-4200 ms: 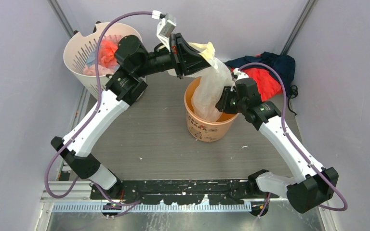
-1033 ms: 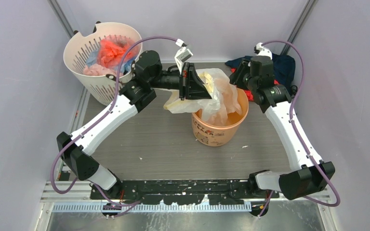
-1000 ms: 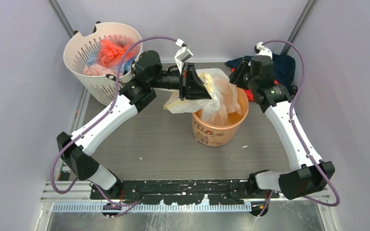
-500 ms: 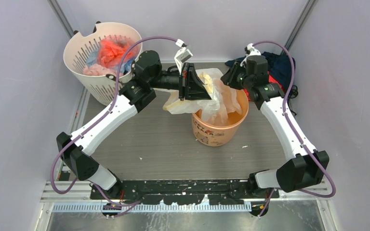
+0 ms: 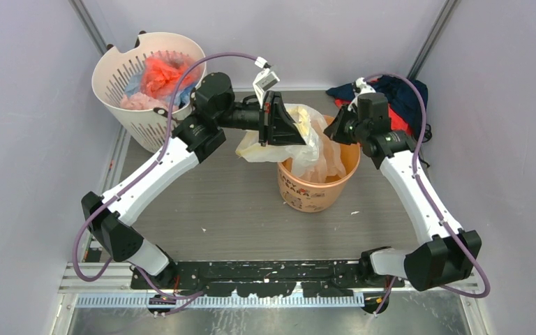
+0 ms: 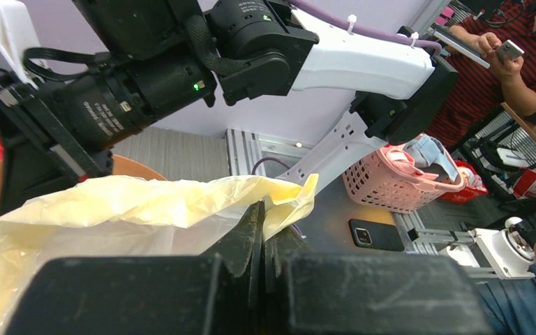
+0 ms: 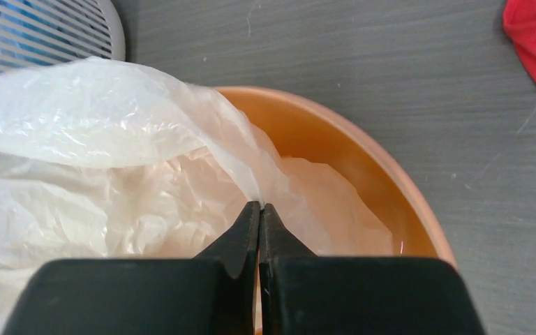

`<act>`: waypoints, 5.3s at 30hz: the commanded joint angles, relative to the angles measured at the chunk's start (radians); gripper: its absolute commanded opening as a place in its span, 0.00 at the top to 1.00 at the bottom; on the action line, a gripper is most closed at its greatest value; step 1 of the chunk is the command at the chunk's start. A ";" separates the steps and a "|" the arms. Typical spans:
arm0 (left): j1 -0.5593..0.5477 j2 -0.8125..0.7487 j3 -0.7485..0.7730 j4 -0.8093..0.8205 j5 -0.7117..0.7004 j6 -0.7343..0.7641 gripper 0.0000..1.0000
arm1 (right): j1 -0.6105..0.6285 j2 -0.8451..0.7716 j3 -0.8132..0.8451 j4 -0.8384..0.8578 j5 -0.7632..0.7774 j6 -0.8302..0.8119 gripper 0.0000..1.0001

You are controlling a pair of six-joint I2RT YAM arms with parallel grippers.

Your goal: Put the trash bags into the trash bin

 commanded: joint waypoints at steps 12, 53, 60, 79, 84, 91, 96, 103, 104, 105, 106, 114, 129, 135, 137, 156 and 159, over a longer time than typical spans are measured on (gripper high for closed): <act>0.003 0.095 0.175 0.070 0.036 -0.056 1.00 | -0.002 0.016 0.006 -0.203 0.024 -0.056 0.99; -0.035 0.129 0.074 0.062 0.098 -0.053 1.00 | -0.002 -0.345 0.043 -0.274 0.326 -0.022 0.33; -0.055 0.117 0.055 0.010 0.102 -0.018 1.00 | -0.002 -0.377 0.015 -0.256 0.323 -0.017 0.33; -0.085 0.130 -0.051 -0.037 0.073 0.053 1.00 | -0.002 -0.522 0.131 -0.261 0.348 -0.026 0.31; -0.084 0.166 -0.045 -0.030 0.090 0.044 1.00 | -0.001 -0.594 0.221 -0.244 0.384 -0.043 0.28; -0.088 0.124 -0.066 -0.032 0.101 0.049 1.00 | -0.003 -0.564 0.359 -0.282 0.252 -0.042 0.26; -0.092 0.074 -0.042 -0.118 0.098 0.090 1.00 | -0.003 -0.427 0.535 -0.346 0.005 -0.029 0.26; -0.093 0.014 -0.037 -0.265 0.073 0.190 1.00 | -0.002 -0.228 0.645 -0.435 -0.012 -0.055 0.28; -0.093 0.006 -0.039 -0.284 0.071 0.204 1.00 | -0.003 -0.203 0.649 -0.435 -0.008 -0.064 0.28; -0.093 -0.001 -0.041 -0.303 0.071 0.218 1.00 | -0.002 -0.178 0.652 -0.436 -0.024 -0.075 0.28; -0.093 -0.004 -0.041 -0.322 0.070 0.232 1.00 | -0.002 -0.154 0.652 -0.433 -0.042 -0.084 0.28; -0.093 0.045 0.035 -0.484 0.045 0.344 1.00 | -0.002 -0.090 0.556 -0.324 -0.140 -0.132 0.30; -0.098 0.155 0.181 -0.576 0.037 0.398 1.00 | 0.043 -0.051 0.519 -0.334 -0.234 -0.224 0.35; -0.106 0.229 0.283 -0.655 0.040 0.436 1.00 | 0.129 -0.032 0.527 -0.388 -0.081 -0.290 0.35; -0.112 0.247 0.306 -0.670 0.037 0.445 1.00 | 0.142 -0.021 0.527 -0.401 -0.036 -0.300 0.36; -0.136 0.260 0.327 -0.703 0.033 0.472 1.00 | 0.176 0.021 0.463 -0.406 -0.052 -0.329 0.37; -0.136 0.259 0.326 -0.704 0.033 0.472 1.00 | 0.186 0.027 0.443 -0.406 -0.064 -0.327 0.39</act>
